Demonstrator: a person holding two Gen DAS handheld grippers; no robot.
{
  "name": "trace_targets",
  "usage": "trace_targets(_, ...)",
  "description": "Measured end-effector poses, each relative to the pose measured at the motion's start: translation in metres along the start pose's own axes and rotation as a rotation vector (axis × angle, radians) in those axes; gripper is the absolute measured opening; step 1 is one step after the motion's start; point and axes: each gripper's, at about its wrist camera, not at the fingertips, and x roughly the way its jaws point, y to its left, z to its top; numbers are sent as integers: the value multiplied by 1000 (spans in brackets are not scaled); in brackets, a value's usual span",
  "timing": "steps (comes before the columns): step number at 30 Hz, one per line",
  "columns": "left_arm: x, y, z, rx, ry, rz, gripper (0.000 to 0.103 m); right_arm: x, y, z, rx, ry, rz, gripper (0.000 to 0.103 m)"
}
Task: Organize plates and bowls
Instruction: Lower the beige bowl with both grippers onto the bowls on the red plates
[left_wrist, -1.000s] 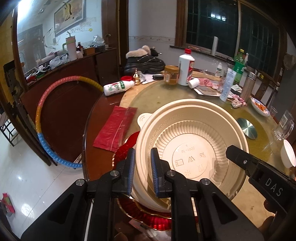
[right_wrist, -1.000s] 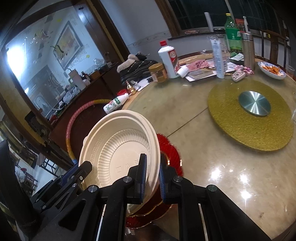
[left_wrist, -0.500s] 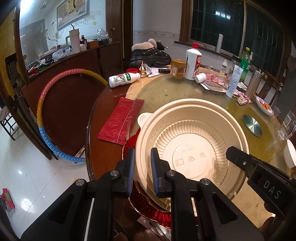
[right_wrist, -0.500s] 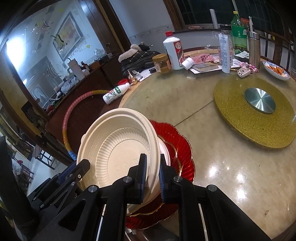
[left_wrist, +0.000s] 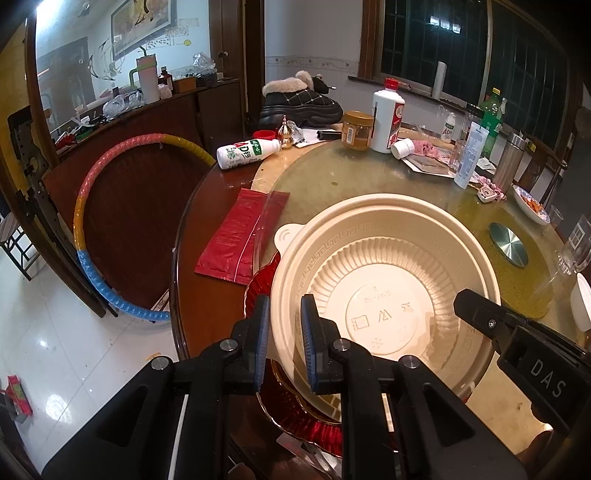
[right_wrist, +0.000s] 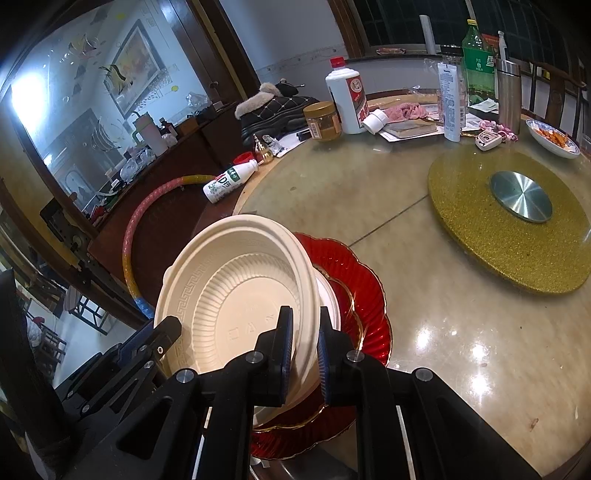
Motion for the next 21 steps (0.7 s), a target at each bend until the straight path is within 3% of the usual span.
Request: trace_targets(21,2,-3,-1,14,2,8,15,3,-3,0,4,4,0,16)
